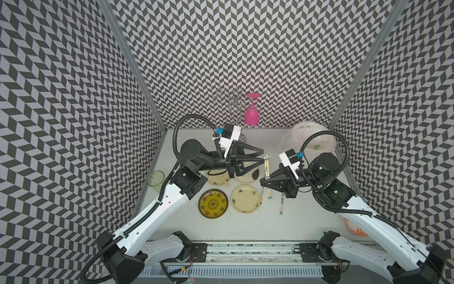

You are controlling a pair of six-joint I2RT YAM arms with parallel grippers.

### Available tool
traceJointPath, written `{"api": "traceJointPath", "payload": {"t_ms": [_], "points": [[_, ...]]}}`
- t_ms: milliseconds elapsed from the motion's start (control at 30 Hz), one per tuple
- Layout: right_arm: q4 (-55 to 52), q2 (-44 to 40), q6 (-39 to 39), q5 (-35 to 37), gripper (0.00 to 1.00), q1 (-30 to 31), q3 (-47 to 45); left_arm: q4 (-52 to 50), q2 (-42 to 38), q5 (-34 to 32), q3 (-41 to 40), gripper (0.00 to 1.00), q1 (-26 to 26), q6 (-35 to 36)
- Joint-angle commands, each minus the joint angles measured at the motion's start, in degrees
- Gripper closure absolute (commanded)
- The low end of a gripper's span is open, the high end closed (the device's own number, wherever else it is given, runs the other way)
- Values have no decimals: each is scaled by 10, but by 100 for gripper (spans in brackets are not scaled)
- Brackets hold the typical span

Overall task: Remove the packaging of disposable chopsticks
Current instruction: Adjust the disposable chopsticks.

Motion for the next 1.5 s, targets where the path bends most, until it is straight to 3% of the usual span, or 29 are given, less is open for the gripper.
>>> {"api": "traceJointPath", "payload": {"t_ms": [0,733,867,1000,1100,1200,1400,1467], "points": [[25,-2,-2,-16,100,7,9,3,-15,-15,5,52,2,9],[9,10,-12,-1,100,14,18,18,1,-8,0,51,-16,4],[5,13,-13,1,100,15,21,1,5,-14,11,64,-16,8],[-35,19,-37,21,100,15,36,-24,13,-20,22,88,-16,19],[-50,20,-44,34,100,15,41,-33,15,-19,23,88,-19,23],[-58,18,-49,46,100,15,43,-51,14,-23,26,100,-20,32],[-55,13,-47,96,100,15,38,-52,-7,-71,19,100,-20,26],[-46,8,-43,105,84,15,33,-44,-22,-114,14,100,-18,12]]}}
